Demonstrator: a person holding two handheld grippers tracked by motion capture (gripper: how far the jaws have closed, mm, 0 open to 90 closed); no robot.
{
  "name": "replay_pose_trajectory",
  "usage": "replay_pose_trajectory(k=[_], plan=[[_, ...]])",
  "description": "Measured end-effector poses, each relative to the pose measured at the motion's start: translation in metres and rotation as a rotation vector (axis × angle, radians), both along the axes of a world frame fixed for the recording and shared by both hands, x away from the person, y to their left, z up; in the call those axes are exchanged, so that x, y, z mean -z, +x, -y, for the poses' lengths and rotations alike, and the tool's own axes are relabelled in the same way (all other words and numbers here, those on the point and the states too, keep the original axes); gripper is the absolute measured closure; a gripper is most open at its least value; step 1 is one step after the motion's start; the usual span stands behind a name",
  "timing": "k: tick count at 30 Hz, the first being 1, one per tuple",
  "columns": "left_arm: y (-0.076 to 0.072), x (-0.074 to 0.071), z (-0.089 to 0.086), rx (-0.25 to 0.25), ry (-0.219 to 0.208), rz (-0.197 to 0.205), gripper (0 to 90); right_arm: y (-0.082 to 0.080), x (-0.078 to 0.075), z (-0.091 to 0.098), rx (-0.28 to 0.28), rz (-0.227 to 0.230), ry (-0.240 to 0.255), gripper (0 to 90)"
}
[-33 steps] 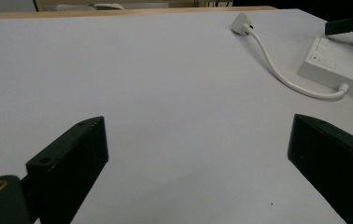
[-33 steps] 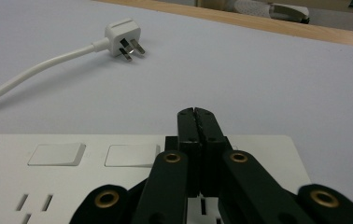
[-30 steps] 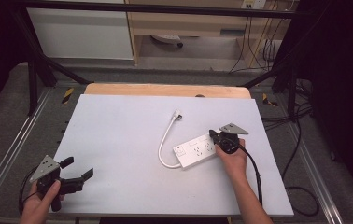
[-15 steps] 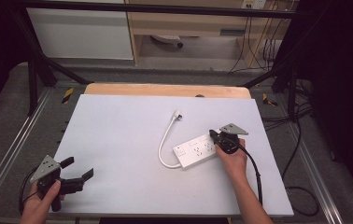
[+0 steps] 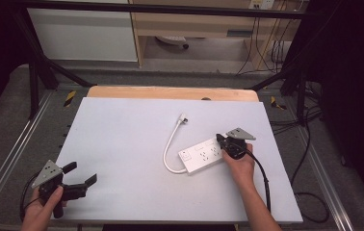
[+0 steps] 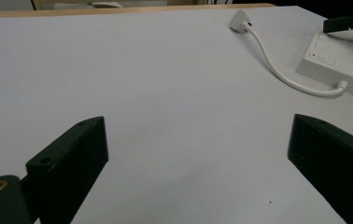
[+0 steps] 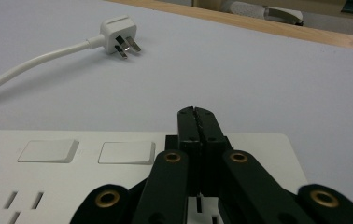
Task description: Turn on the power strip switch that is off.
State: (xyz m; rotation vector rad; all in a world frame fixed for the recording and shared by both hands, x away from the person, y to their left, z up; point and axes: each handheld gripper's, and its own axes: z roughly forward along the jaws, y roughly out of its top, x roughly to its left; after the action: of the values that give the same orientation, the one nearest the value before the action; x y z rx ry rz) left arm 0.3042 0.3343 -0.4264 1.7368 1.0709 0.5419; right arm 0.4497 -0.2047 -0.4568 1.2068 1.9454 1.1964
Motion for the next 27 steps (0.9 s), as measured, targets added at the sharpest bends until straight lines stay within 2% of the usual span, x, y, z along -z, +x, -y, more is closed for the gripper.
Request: replay_pose_trajectory(k=[6, 12, 15, 27], plan=[[0.0000, 0.0000, -0.0001, 0.000, 0.001, 0.001, 5.3, -0.0005, 0.0008, -0.0028, -0.018, -0.004, -0.016, 90.0], [0.0000, -0.0001, -0.0009, -0.003, 0.002, 0.002, 5.3, 0.0000, 0.0004, -0.0029, -0.017, -0.018, 0.013, 90.0], [0.0002, 0.0001, -0.0009, -0.003, 0.000, 0.001, 5.3, -0.0002, -0.0012, -0.0038, -0.025, -0.004, 0.016, 90.0], [0.0000, 0.0000, -0.0008, -0.004, 0.002, 0.002, 5.4, -0.0006, -0.0059, -0.0030, -0.024, 0.005, 0.038, 89.8]])
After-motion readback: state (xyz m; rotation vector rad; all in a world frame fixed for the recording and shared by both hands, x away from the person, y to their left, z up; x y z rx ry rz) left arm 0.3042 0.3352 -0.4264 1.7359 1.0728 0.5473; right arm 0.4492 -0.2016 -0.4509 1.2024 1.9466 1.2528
